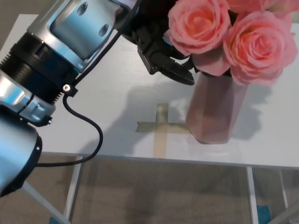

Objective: Use the left hand to pick up the rose and then lift and insert it into the pink vase.

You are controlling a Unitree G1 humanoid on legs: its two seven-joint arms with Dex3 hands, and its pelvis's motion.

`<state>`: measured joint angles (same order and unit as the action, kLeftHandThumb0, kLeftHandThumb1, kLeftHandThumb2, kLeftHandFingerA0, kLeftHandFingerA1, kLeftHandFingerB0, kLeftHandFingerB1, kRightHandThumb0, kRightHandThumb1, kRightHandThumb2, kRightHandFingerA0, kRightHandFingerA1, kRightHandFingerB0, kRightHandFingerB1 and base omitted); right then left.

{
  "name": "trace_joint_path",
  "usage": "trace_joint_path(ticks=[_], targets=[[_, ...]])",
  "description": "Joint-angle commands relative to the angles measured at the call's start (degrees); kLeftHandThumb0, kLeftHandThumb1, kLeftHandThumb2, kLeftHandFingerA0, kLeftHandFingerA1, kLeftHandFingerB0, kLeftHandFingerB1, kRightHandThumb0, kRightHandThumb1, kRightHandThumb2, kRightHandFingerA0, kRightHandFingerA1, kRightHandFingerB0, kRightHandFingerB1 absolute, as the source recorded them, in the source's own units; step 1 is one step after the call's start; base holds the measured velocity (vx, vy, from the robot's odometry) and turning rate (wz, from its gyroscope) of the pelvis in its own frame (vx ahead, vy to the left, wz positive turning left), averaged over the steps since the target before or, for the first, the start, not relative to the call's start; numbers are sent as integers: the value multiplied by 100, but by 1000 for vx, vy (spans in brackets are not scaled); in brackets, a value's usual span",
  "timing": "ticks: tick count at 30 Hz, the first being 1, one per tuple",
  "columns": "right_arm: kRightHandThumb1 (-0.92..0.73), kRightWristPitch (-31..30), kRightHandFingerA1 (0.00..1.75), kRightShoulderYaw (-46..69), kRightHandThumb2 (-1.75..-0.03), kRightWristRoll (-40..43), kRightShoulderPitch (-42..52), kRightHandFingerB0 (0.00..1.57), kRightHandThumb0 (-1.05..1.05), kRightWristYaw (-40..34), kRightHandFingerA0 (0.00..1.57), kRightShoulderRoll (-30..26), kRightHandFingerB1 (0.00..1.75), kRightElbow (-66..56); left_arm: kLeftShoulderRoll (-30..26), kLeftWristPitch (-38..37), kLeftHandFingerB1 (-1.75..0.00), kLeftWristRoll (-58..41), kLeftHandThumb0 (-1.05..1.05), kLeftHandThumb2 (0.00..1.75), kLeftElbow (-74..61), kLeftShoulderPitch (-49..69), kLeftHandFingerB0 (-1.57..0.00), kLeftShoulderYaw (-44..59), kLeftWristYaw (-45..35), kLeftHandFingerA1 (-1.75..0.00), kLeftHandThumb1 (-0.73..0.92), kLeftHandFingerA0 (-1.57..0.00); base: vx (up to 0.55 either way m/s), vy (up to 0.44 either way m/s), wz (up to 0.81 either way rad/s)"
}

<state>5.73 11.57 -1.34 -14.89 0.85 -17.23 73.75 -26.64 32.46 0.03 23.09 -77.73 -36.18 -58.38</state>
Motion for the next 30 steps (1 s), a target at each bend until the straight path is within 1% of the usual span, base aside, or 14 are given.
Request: trace_joint_path(ticks=[1,4,8,9,10,11,13,14,21,24,25,27,29,30], targets=[[-65,-69,50,1,-58,45,7,58,-31,97,71,-30,45,23,-138,-136,-4,535,-69,85,-144,-112,0,-98,-286,-18,38,-9,0,0,0],[-65,-48,50,1,-58,45,24,58,-31,109,70,-27,45,14,-178,-9,0,733,-72,83,-235,-98,0,-196,-332,-37,38,-14,0,0,0],[-65,-43,51,13,-58,53,20,59,-31,108,71,-20,45,8,-231,-33,0,1035,-71,82,-336,-135,0,-366,-391,-36,37,-13,0,0,0],[-65,-46,51,12,-58,51,18,59,-31,104,71,-19,45,9,-240,-42,-12,1088,-90,55,-367,-135,0,-386,-392,-29,43,-15,0,0,0],[-65,-48,51,11,-58,47,15,59,-31,100,71,-18,45,10,-252,-51,-12,1162,-90,55,-414,-134,0,-409,-392,-29,43,-15,0,0,0],[-65,-53,51,15,-58,53,4,59,-31,114,71,-20,45,11,-271,-142,0,1320,-69,82,-459,-154,0,-495,-360,-39,36,-14,0,0,0],[-65,-66,51,20,-58,57,-15,59,-31,117,71,-23,45,15,-285,-223,0,1485,-69,82,-506,-170,0,-570,-340,-37,36,-13,0,0,0],[-65,-69,50,20,-58,55,-16,58,-32,116,70,-25,45,14,-288,-251,-13,1553,-90,55,-524,-170,0,-597,-331,-28,43,-13,0,0,0],[-64,-80,50,33,-59,66,-21,57,-32,143,69,-24,45,11,-336,-345,-15,1811,-91,55,-720,-51,0,-499,-301,-29,42,-13,0,0,0],[-64,-83,50,33,-59,64,-34,57,-32,166,69,-36,45,10,-517,-324,-10,1747,-91,68,-966,160,-4,-128,-132,-22,33,-6,0,0,0],[-64,-71,50,21,-59,51,-30,57,-32,171,70,-41,45,7,-582,-372,-18,1732,-91,54,-969,185,0,14,-104,-27,42,-5,0,0,0],[-64,-68,50,18,-59,48,-29,57,-32,171,70,-41,45,6,-584,-398,-18,1772,-91,54,-977,209,0,90,-125,-27,42,-5,0,0,0],[-65,-58,50,29,-59,59,-15,57,-32,185,70,-48,45,10,-654,-200,-2,1484,-92,69,-926,188,-8,553,-195,-11,37,-8,0,0,0],[-65,-73,50,30,-58,60,-7,57,-32,166,70,-35,45,17,-725,-91,-3,1289,-66,82,-996,252,0,890,-179,-2,38,0,0,0,0]])
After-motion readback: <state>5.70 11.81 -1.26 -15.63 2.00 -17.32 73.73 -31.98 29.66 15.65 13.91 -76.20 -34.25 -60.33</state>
